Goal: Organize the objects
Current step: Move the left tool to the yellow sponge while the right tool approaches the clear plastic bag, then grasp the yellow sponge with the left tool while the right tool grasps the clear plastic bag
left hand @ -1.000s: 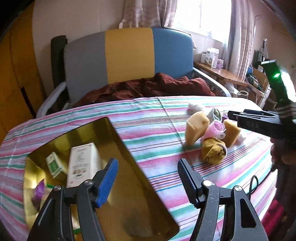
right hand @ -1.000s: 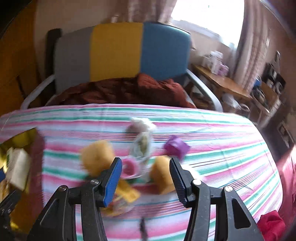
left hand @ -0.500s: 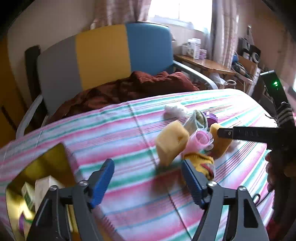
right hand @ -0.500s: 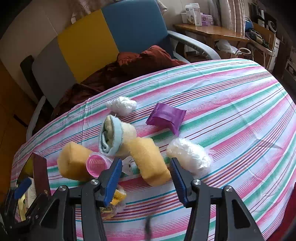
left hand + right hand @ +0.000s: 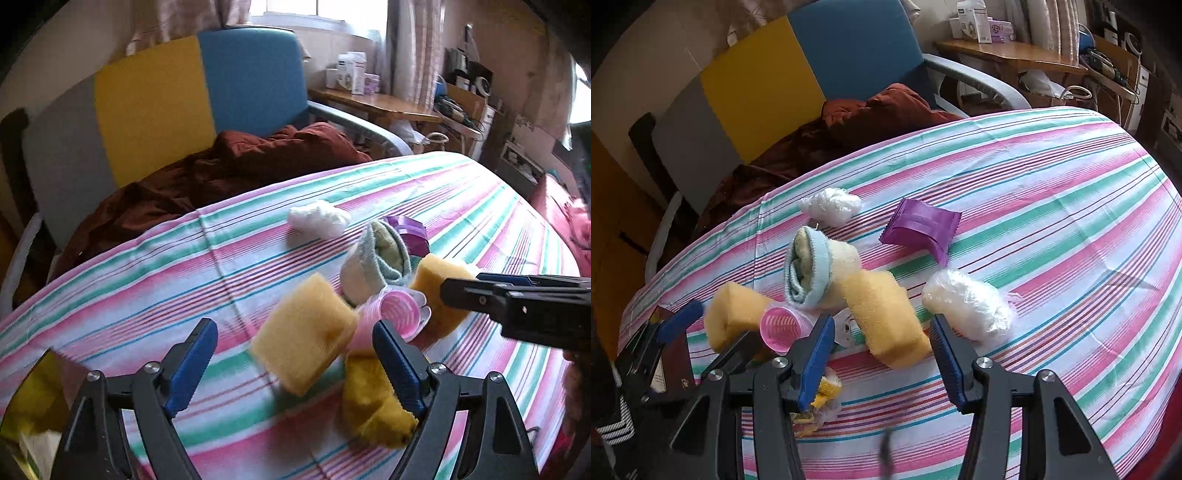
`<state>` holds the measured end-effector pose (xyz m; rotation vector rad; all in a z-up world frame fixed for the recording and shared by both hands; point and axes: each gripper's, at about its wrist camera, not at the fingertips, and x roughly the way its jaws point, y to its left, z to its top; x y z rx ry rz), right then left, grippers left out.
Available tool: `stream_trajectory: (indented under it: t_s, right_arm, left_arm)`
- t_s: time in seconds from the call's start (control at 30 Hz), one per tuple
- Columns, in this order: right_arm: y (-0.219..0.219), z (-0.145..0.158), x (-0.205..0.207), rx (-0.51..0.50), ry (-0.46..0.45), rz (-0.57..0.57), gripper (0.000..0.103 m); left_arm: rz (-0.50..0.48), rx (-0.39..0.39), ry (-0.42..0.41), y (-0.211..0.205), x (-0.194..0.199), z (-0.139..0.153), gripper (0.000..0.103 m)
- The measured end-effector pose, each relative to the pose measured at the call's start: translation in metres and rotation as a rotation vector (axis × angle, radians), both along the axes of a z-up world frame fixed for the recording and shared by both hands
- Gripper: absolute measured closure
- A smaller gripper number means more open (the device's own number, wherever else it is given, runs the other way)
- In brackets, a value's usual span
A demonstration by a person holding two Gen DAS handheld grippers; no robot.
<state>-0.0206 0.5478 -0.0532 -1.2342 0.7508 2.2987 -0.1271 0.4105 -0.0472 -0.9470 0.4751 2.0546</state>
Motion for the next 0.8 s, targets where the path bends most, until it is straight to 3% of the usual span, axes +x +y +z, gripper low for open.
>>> stream_trajectory:
  t_s: [0.03,0.07,0.1,0.17,0.27,0.47,0.57,0.63,0.7,0.8]
  right_arm:
    - [0.001,0.000,0.000,-0.001,0.000,-0.001,0.049]
    - [0.001,-0.001,0.000,-0.004,0.000,-0.002,0.049]
    - [0.002,-0.002,0.000,-0.006,-0.001,-0.002,0.049]
    - [0.003,-0.003,-0.002,-0.004,-0.004,0.001,0.049]
    - [0.003,-0.006,-0.003,0.001,-0.017,0.005,0.049]
    - [0.003,-0.006,-0.002,-0.005,-0.019,-0.001,0.049]
    - [0.009,-0.003,0.004,-0.019,0.000,-0.032,0.049]
    - [0.013,0.002,0.008,-0.019,0.020,-0.059,0.049]
    - [0.016,0.007,0.014,-0.016,0.044,-0.079,0.049]
    - [0.022,0.012,0.021,-0.028,0.075,-0.111,0.049]
  left_arm:
    - [-0.008,0.001,0.000,0.003,-0.001,-0.001,0.017]
    - [-0.023,0.003,-0.012,0.005,-0.003,-0.003,0.028]
    - [-0.035,0.000,-0.026,0.006,-0.004,-0.004,0.047]
    - [-0.043,-0.016,-0.050,0.009,-0.005,-0.008,0.062]
    - [-0.039,0.003,-0.077,0.005,-0.004,-0.010,0.071]
    - [-0.037,0.027,-0.103,-0.007,0.002,-0.004,0.076]
    - [-0.038,0.031,-0.129,-0.014,0.006,-0.001,0.076]
    - [-0.030,0.029,-0.155,-0.020,0.009,0.000,0.071]
    - [-0.014,0.026,-0.135,-0.023,0.010,0.003,0.034]
    - [-0.005,0.029,-0.080,-0.021,0.008,0.010,0.029]
